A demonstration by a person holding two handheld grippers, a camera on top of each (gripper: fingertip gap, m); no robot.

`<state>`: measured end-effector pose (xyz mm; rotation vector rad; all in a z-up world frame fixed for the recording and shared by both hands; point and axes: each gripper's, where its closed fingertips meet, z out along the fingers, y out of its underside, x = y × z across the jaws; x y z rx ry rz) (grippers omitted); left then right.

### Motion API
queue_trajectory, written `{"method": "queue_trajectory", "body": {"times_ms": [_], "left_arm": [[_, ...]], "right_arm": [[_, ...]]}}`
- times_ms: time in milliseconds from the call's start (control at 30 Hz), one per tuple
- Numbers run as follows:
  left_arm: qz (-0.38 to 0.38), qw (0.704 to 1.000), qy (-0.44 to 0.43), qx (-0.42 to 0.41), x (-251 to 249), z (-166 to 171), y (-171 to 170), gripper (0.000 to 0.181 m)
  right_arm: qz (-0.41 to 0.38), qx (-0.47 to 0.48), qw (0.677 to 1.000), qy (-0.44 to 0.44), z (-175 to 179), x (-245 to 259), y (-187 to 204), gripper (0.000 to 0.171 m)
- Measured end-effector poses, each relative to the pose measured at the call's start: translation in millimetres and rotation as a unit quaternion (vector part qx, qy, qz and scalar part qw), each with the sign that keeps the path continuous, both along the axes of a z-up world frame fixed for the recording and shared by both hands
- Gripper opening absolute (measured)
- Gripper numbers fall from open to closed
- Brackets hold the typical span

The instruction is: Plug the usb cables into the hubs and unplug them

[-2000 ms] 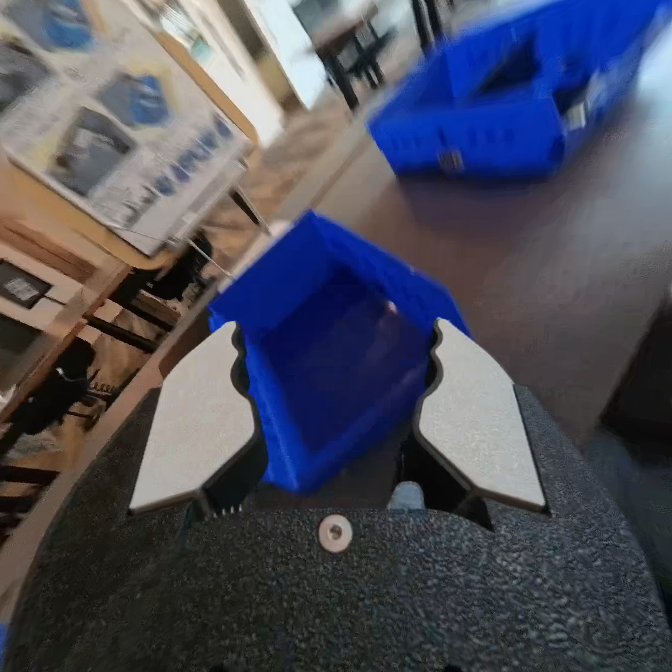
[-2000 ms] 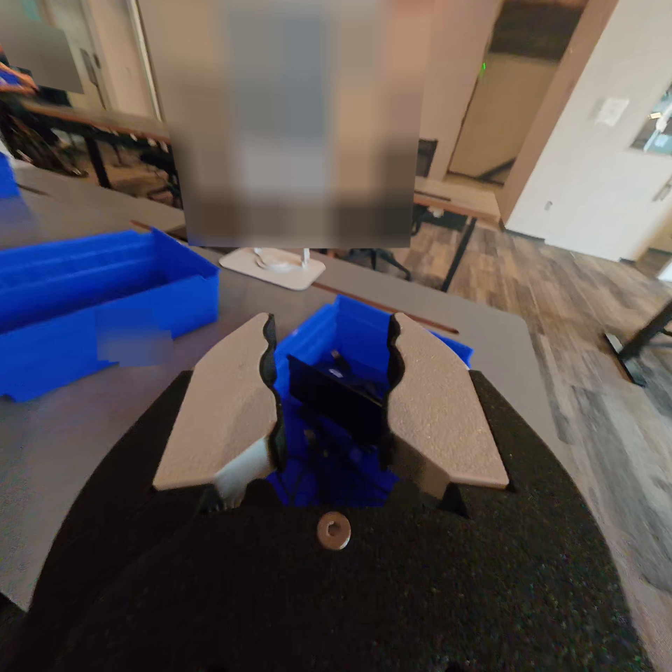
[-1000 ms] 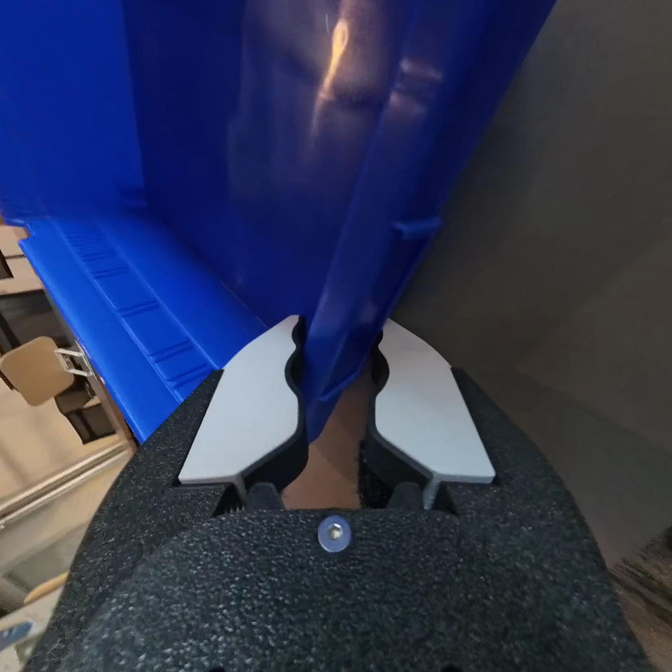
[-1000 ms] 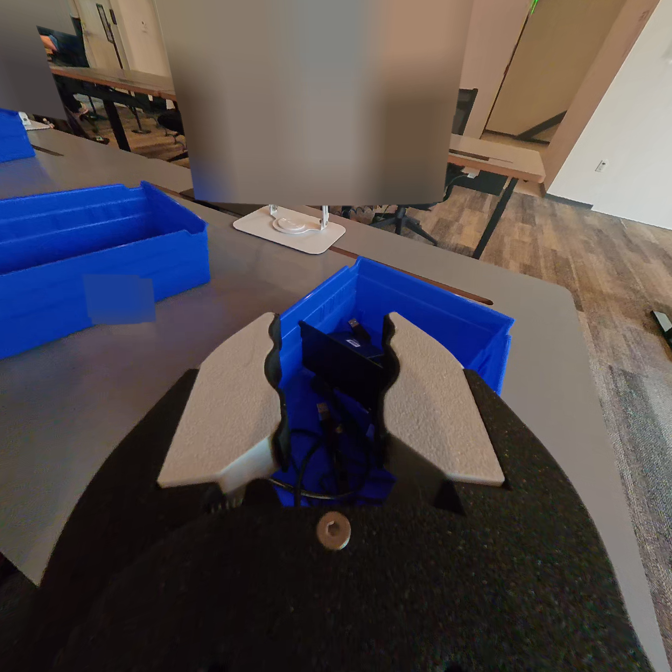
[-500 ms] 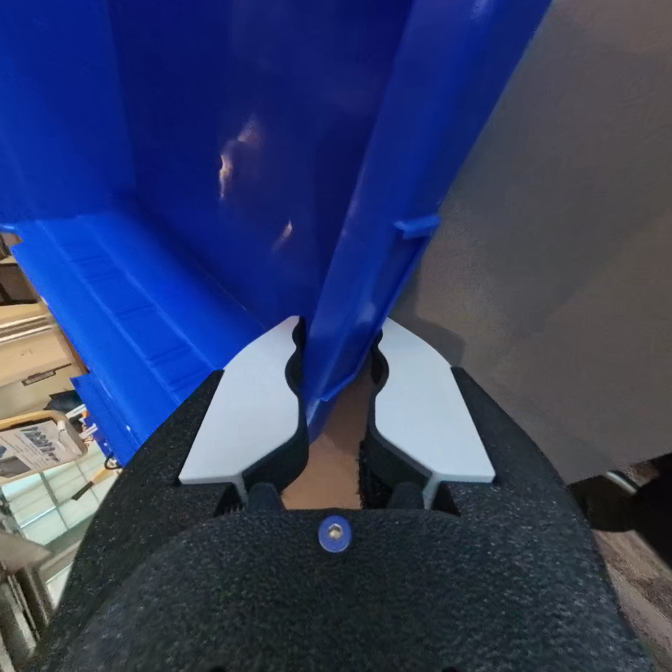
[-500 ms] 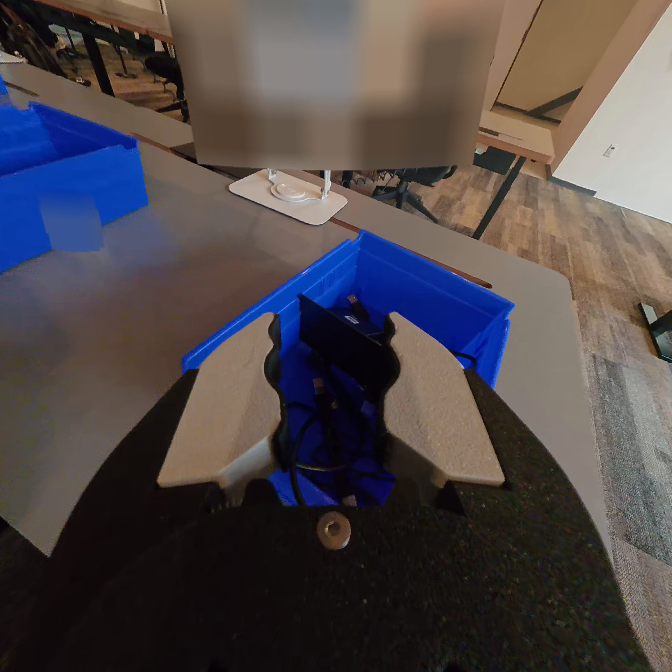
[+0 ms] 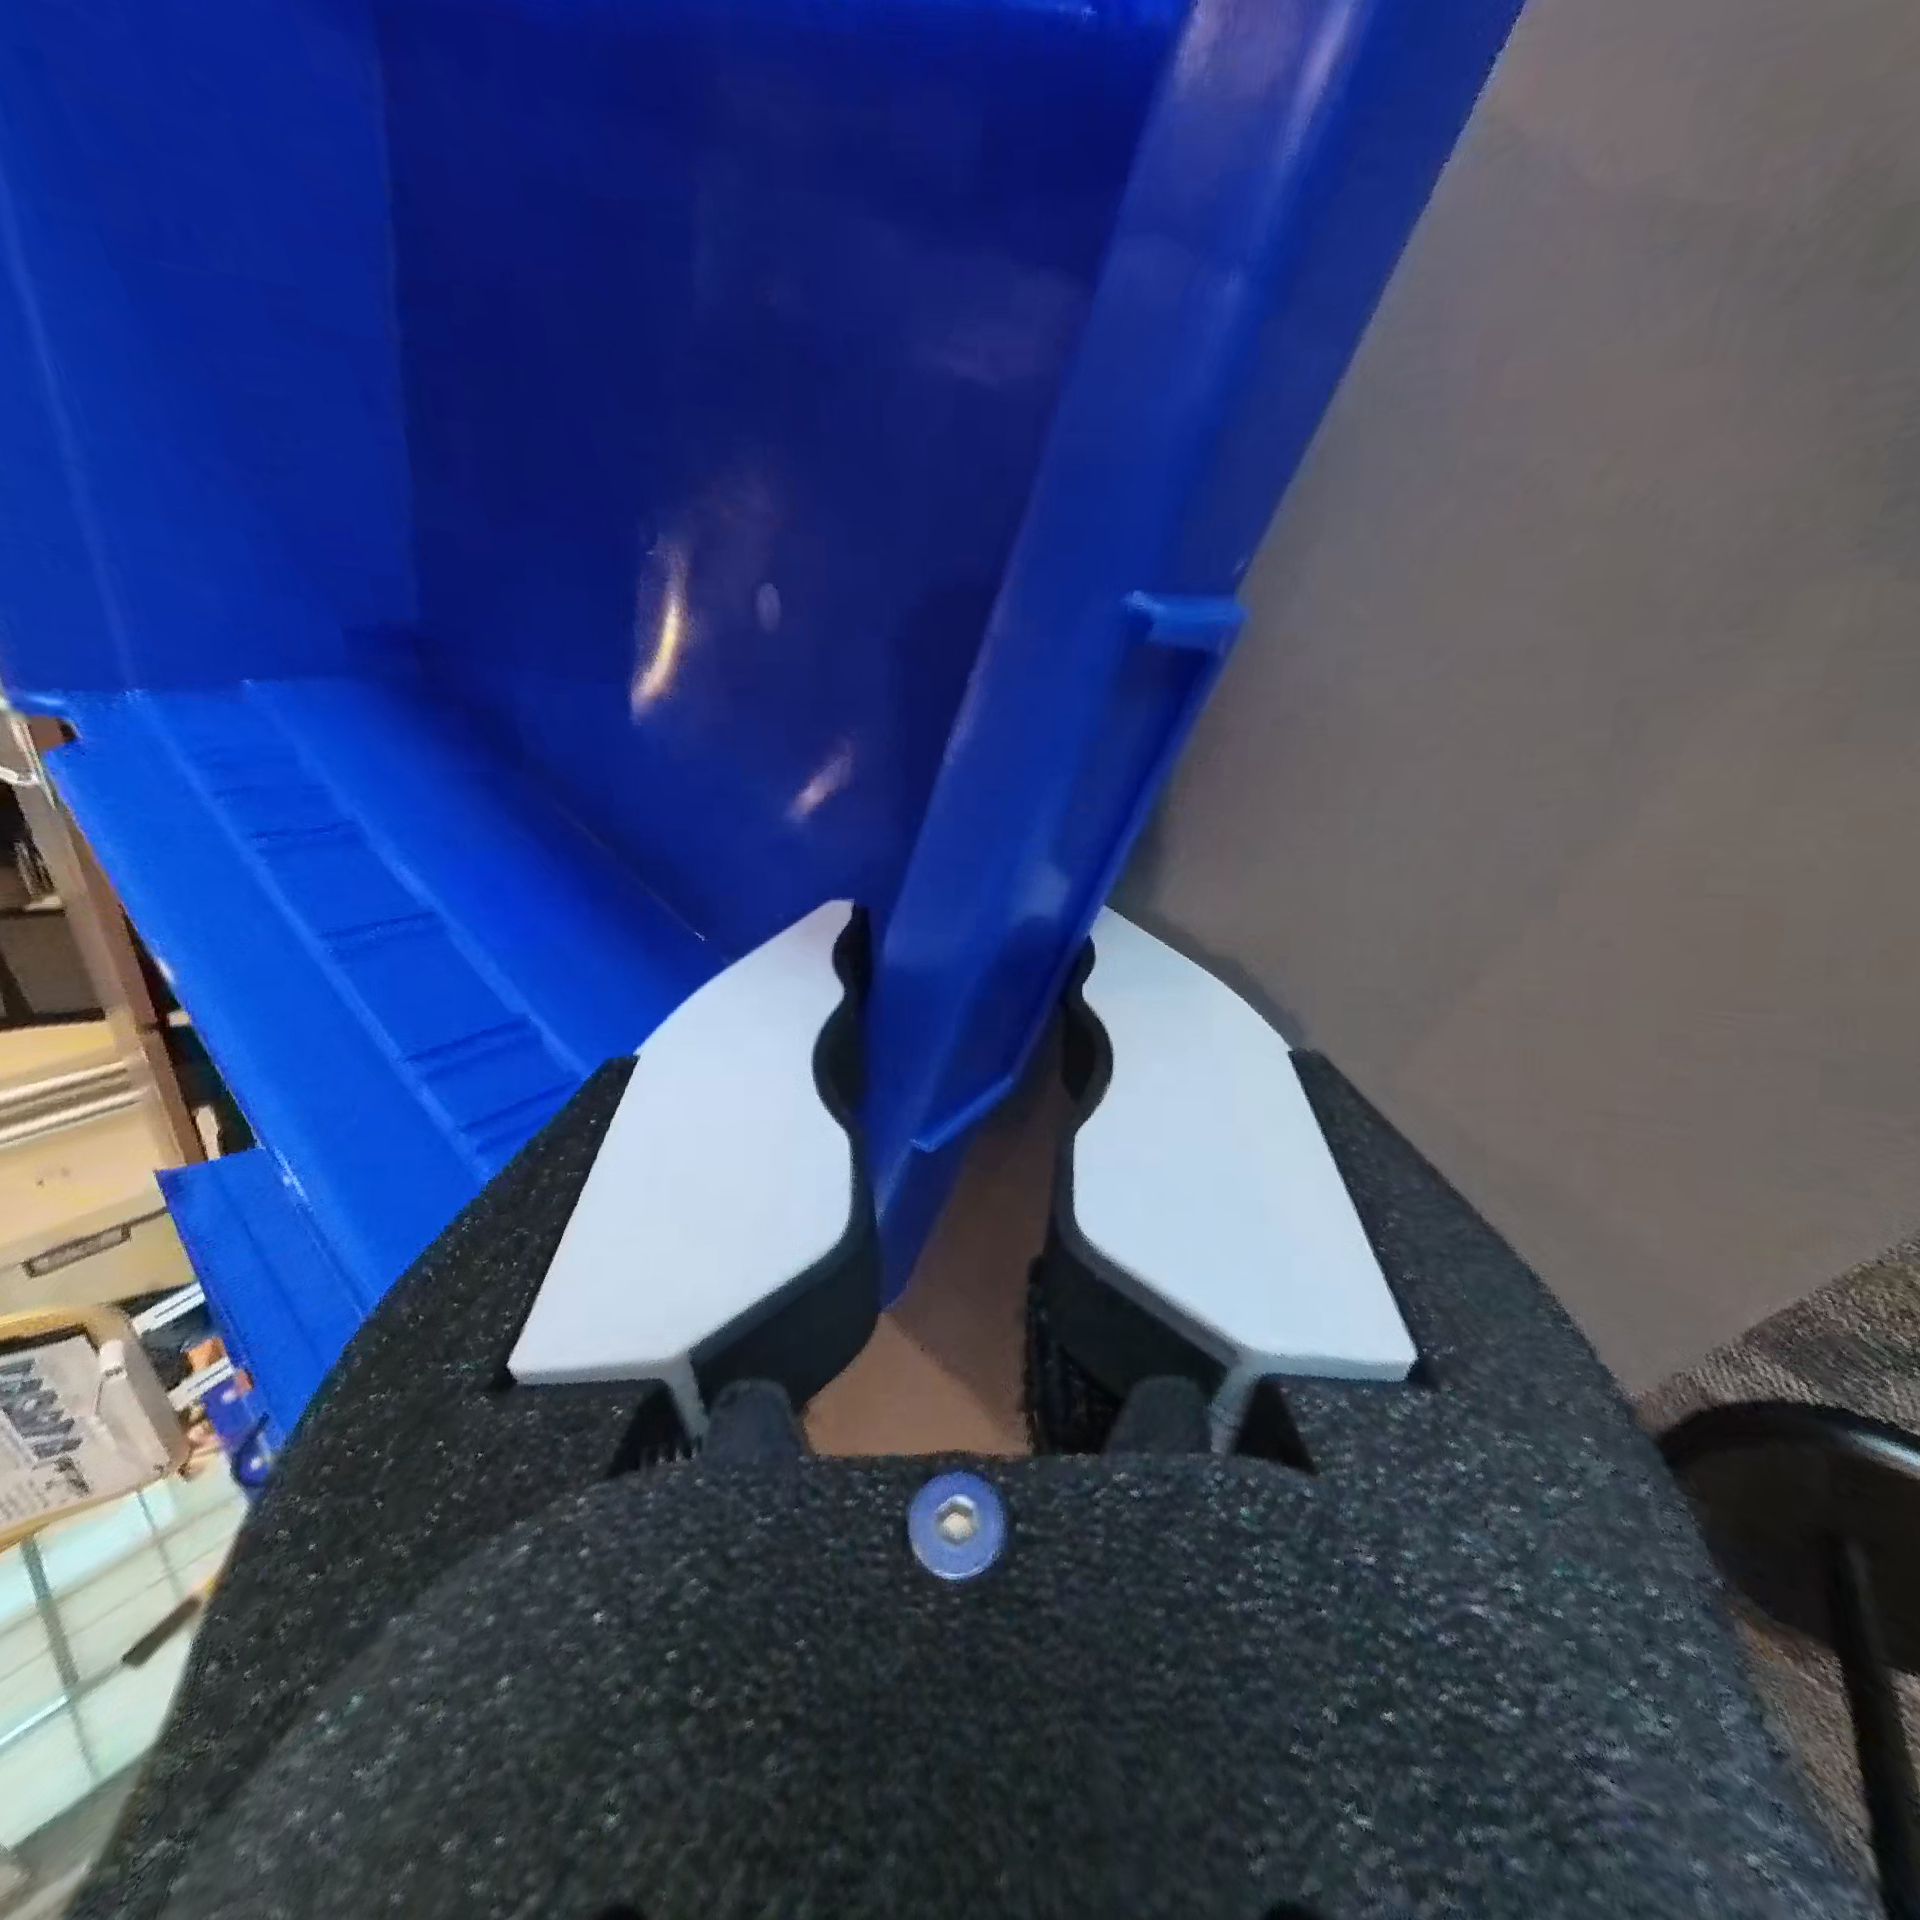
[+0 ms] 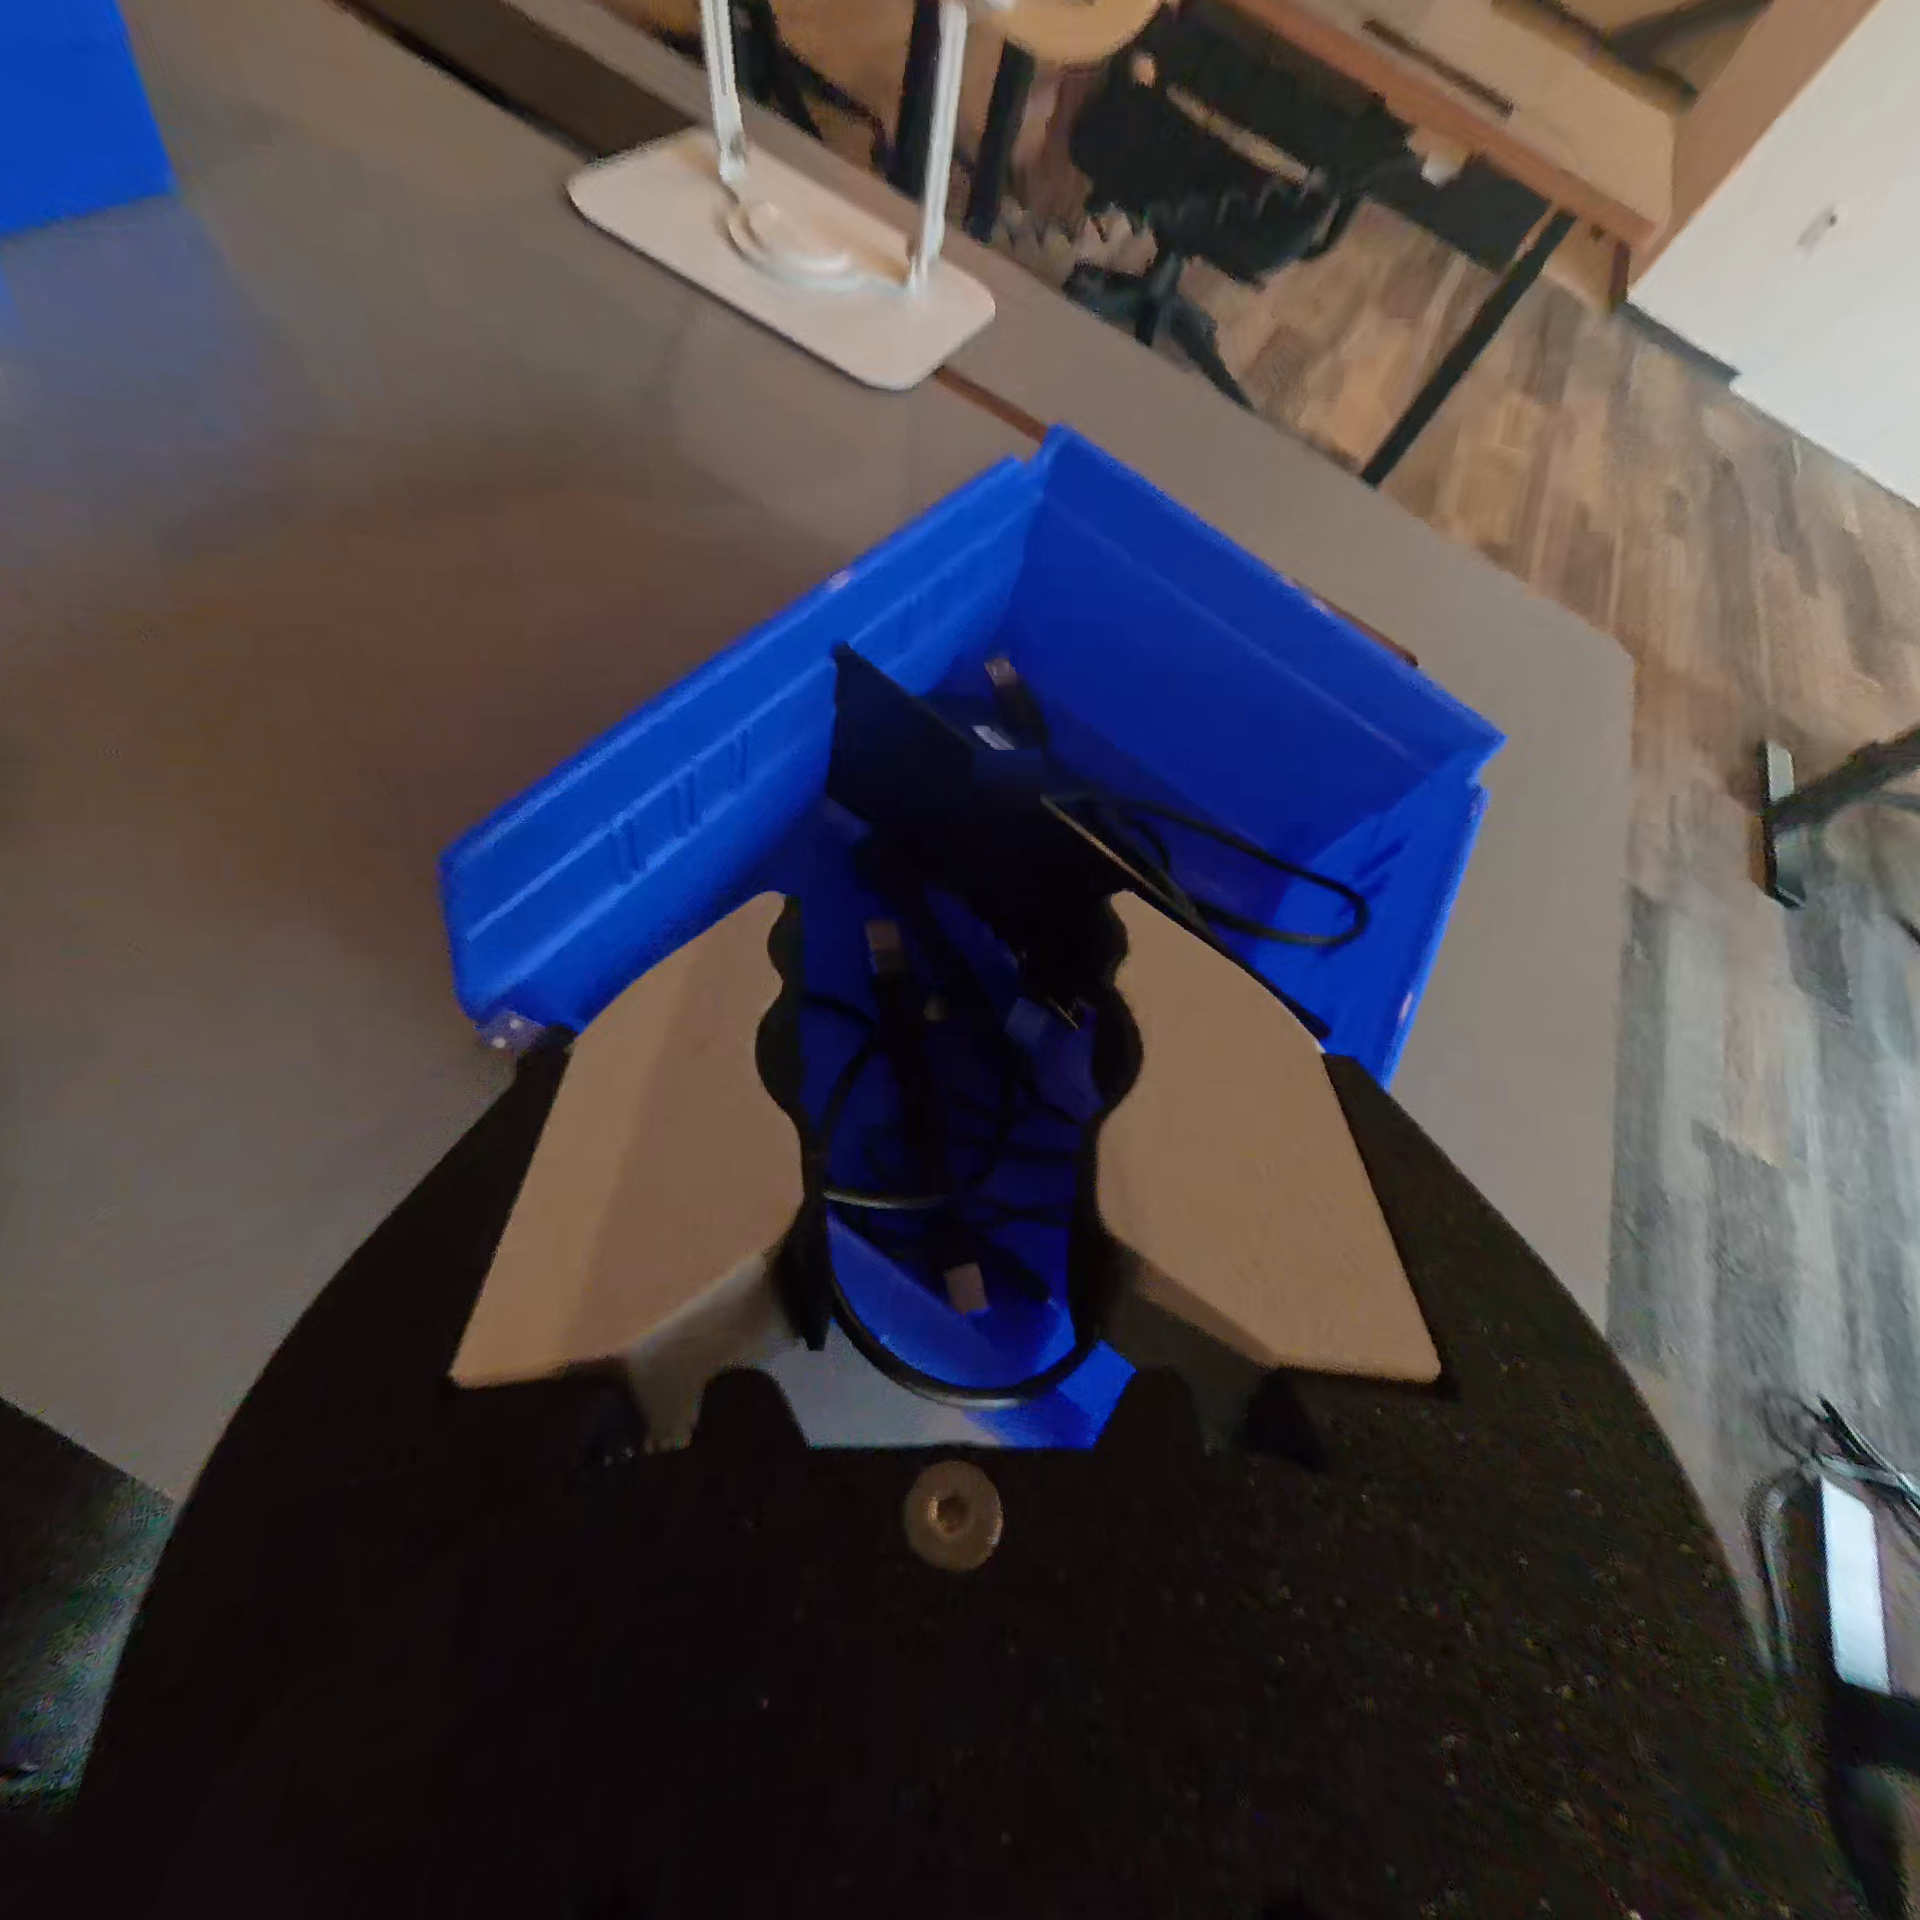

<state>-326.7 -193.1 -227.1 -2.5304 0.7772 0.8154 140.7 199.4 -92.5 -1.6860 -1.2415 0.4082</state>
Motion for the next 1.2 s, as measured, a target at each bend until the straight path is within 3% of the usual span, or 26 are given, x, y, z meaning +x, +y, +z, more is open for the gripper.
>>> {"method": "queue_trajectory", "body": {"times_ms": [267,433,600,633,700,767,800,867,1200], "left_arm": [[0.031,0.999,0.028,0.034,-4,3,0,0.037],[0.085,0.978,0.061,0.182,0,25,10,0.065],[0.111,0.933,0.037,0.34,20,72,23,0.059],[0.105,0.933,0.014,0.344,24,72,25,0.052],[0.098,0.943,-0.027,0.317,27,59,26,0.061],[0.099,0.957,-0.049,0.269,28,35,23,0.061],[0.103,0.959,-0.047,0.259,27,28,21,0.065],[0.111,0.953,-0.058,0.275,25,25,22,0.06],[0.102,0.938,-0.064,0.326,23,44,12,0.051]], "right_arm": [[-0.151,0.027,0.986,-0.068,-19,43,46,0.05],[-0.217,0.039,0.975,0.001,-5,62,64,0.053],[-0.249,-0.063,0.959,-0.122,-68,84,71,0.063],[-0.257,-0.068,0.954,-0.138,-76,89,74,0.061],[-0.253,-0.101,0.949,-0.158,-94,92,73,0.054],[-0.257,-0.113,0.948,-0.153,-99,95,75,0.032],[-0.252,-0.116,0.95,-0.147,-99,95,75,0.03],[-0.23,-0.131,0.954,-0.138,-102,91,70,0.014],[-0.24,-0.122,0.951,-0.152,-101,97,70,0.021]]}}
